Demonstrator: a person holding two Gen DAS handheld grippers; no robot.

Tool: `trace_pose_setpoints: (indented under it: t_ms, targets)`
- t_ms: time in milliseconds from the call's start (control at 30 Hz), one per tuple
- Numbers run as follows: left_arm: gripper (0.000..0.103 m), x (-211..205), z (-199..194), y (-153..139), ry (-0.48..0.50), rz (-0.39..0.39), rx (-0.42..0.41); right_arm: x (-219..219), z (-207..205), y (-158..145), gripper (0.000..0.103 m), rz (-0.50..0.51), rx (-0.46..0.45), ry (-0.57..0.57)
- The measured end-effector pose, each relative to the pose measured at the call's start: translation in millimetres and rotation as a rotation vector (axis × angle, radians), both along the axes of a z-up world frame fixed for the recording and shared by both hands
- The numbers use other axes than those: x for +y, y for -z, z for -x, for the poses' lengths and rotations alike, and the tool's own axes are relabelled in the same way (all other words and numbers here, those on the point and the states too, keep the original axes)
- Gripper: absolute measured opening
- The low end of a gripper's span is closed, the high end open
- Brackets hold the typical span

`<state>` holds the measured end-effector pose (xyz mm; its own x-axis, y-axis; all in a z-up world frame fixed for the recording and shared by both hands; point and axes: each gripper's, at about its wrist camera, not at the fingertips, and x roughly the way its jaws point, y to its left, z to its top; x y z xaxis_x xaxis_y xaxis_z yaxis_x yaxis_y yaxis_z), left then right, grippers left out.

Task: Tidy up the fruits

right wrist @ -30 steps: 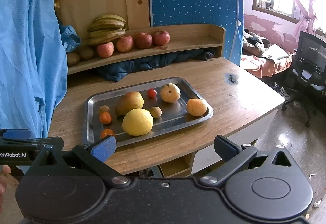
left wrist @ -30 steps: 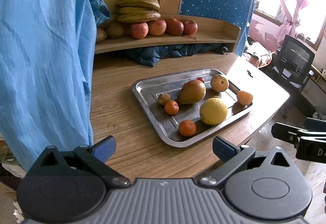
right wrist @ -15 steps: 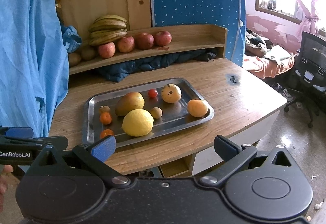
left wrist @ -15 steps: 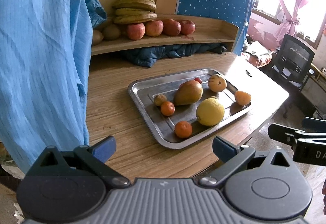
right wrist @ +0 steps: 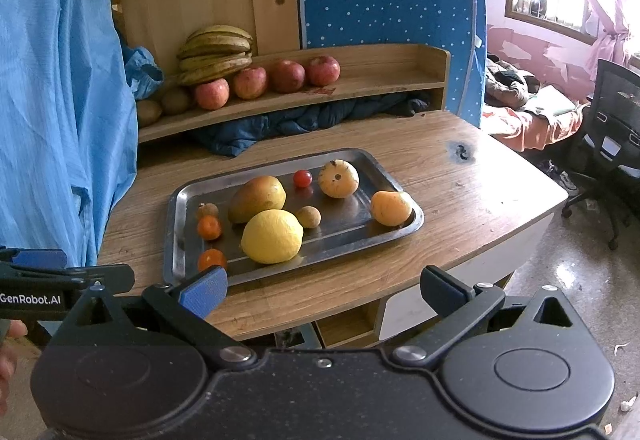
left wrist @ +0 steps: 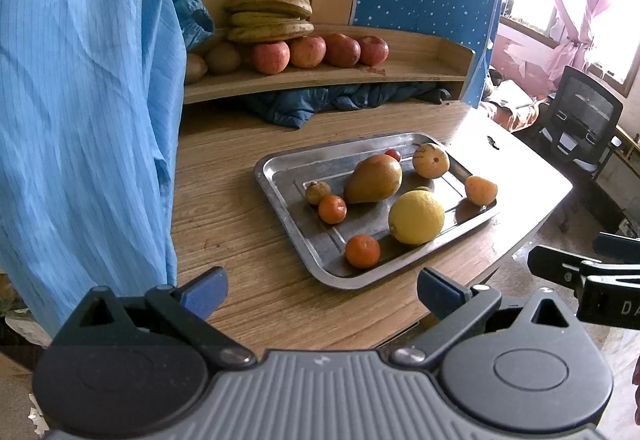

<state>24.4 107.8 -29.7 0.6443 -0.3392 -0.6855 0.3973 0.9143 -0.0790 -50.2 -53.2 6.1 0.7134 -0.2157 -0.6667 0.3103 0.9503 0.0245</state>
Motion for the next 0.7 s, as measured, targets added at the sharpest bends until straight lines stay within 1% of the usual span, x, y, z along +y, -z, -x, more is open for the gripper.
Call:
trace_pose_setpoints:
  t_ms: [100,333,700]
  targets:
    - [0.103,-0.1,-0.3,-0.5,0.005,-0.004,0.014,-0.5,-0.4,1.3,0.102,-0.002,0.001,-0.006]
    - [0.103,-0.2,2.1,-1.9,0.010,0.005,0.010,-1.5,-1.3,2.1,0.102,-0.007,0.002,-0.012]
    - [0.103,-3.8,1.2,-0.1,0.007,-0.006,0.016,-1.6,-2.5,5.0,0.102,-0.020,0.006,-0.021]
